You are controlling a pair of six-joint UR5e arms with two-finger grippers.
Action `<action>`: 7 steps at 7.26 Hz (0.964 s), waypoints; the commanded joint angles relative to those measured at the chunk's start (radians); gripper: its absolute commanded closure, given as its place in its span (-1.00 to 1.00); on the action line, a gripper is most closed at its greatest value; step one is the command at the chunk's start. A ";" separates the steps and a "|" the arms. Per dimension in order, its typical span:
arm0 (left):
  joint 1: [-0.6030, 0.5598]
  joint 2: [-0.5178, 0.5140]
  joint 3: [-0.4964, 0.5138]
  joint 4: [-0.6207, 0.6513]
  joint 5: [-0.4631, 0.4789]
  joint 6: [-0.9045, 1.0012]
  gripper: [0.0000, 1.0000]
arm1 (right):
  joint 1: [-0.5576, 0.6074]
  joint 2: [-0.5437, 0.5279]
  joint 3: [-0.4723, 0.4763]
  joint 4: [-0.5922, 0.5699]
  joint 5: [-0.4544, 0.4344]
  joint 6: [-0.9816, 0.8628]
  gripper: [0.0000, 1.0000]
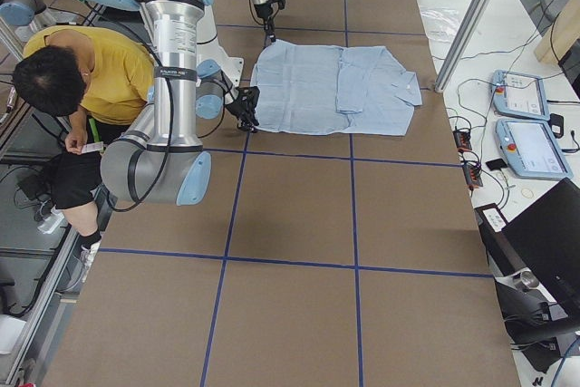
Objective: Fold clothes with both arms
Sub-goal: 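Lower both grippers onto the hem corners and grasp them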
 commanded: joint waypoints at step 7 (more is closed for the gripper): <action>0.000 -0.002 0.000 0.000 -0.004 0.000 1.00 | 0.016 0.012 0.023 -0.015 0.007 -0.010 1.00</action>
